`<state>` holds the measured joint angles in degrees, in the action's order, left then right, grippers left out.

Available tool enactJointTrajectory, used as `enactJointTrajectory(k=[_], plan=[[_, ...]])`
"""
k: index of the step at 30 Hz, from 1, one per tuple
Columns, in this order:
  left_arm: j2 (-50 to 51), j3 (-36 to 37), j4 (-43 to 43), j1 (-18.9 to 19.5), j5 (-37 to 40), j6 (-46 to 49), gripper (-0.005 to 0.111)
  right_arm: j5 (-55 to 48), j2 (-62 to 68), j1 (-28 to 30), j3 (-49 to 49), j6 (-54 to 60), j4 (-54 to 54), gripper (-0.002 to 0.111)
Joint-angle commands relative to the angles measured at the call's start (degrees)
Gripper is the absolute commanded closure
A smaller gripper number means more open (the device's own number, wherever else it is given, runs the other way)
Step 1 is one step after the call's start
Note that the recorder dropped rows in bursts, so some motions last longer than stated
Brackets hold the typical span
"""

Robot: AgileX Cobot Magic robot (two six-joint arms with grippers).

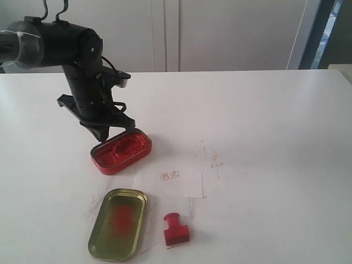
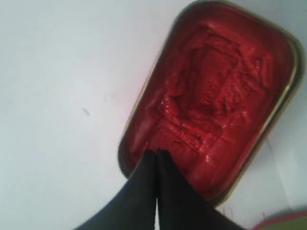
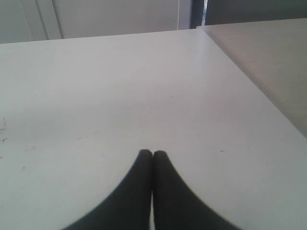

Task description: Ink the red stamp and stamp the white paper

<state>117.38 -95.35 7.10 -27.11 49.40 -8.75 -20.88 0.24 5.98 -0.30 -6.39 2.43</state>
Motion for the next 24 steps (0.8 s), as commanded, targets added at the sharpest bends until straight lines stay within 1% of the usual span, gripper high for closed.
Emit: enactJointTrajectory(k=[1, 8, 14, 17, 24], plan=[[-1.1, 0.0, -2.5, 2.1, 1.4, -0.1, 0.107, 0.8, -0.2, -0.2, 0.3, 0.1, 0.1, 0.108], [-2.8, 0.0, -2.5, 4.0, 1.3, -0.3, 0.107, 0.8, -0.2, -0.2, 0.3, 0.1, 0.1, 0.108], [-5.1, 0.5, -2.8, 4.5, 1.6, -0.4, 0.107, 0.8, -0.2, -0.2, 0.3, 0.1, 0.1, 0.108], [-7.2, 2.6, -3.0, 4.7, 0.0, -0.5, 0.107, 0.8, -0.2, -0.2, 0.3, 0.1, 0.1, 0.108], [-13.5, 11.4, -3.0, 4.7, -5.3, -0.5, 0.107, 0.8, -0.2, -0.2, 0.3, 0.1, 0.1, 0.108]])
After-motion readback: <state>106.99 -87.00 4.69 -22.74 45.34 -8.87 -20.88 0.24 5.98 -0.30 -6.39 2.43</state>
